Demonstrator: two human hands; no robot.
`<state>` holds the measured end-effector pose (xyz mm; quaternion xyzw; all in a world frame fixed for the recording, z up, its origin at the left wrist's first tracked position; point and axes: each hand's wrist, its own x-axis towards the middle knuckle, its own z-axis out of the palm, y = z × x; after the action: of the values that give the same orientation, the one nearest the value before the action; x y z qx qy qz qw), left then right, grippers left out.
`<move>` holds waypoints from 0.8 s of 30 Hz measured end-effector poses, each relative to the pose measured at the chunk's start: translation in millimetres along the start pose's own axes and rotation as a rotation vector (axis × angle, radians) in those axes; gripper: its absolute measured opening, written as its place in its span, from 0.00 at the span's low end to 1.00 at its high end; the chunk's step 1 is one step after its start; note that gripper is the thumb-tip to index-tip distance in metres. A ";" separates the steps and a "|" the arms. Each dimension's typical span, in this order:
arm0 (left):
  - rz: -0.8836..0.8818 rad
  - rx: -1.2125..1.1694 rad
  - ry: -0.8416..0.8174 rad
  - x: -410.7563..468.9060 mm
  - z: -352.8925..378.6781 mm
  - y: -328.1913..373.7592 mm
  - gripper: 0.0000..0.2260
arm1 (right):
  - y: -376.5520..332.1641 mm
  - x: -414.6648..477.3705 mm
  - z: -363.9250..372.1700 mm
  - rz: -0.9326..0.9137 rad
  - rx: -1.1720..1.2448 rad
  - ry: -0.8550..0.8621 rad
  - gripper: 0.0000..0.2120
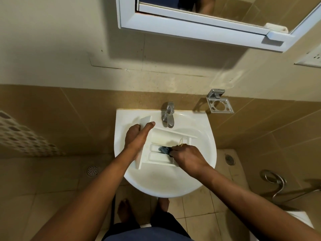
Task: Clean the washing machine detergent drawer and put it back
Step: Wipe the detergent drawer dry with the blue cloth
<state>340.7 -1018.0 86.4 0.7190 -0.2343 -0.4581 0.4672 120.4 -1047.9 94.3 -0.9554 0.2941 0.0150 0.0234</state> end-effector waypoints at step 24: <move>-0.169 -0.272 0.076 24.5 -30.0 -19.8 0.20 | 64.8 -34.2 -43.0 0.510 0.682 0.269 0.10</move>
<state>376.7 -1014.0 62.4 0.6832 -0.0907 -0.4956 0.5286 56.3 -1084.5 136.4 -0.7834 0.5089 -0.2019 0.2942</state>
